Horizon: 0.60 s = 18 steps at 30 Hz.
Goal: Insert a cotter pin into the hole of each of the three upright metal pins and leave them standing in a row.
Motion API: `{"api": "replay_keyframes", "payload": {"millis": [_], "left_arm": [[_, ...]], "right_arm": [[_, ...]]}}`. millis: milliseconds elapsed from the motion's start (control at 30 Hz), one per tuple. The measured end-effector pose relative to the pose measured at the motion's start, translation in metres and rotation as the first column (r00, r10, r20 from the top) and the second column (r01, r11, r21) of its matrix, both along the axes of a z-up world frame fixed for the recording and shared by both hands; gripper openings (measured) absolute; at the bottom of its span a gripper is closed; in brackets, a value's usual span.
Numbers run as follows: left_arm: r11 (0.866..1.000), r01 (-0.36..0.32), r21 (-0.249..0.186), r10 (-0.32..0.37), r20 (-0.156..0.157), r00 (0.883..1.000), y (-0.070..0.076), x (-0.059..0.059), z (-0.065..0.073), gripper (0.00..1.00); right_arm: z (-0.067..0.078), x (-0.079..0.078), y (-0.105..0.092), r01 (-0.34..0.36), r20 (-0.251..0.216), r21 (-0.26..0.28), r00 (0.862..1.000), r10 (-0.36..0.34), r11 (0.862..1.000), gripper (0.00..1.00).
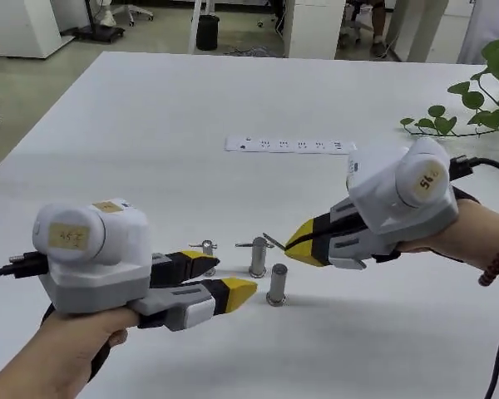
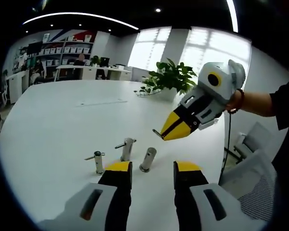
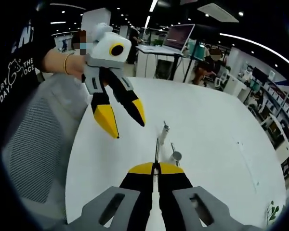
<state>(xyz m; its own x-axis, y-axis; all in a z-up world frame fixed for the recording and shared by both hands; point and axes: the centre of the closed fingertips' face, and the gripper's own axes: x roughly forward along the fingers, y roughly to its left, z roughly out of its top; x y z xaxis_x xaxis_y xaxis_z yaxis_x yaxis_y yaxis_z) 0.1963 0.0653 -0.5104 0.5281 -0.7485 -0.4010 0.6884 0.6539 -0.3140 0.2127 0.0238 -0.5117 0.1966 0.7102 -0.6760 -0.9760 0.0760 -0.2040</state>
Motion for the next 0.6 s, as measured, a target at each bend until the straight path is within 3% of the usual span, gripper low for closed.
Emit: {"api": "replay_keyframes", "payload": {"millis": [600], "left_arm": [[0.995, 0.048, -0.092, -0.054, -0.067, 0.996, -0.021, -0.011, 0.005, 0.12]], "right_arm": [[-0.008, -0.027, 0.011, -0.145, 0.058, -0.056, 0.987, 0.148, 0.988, 0.0]]}}
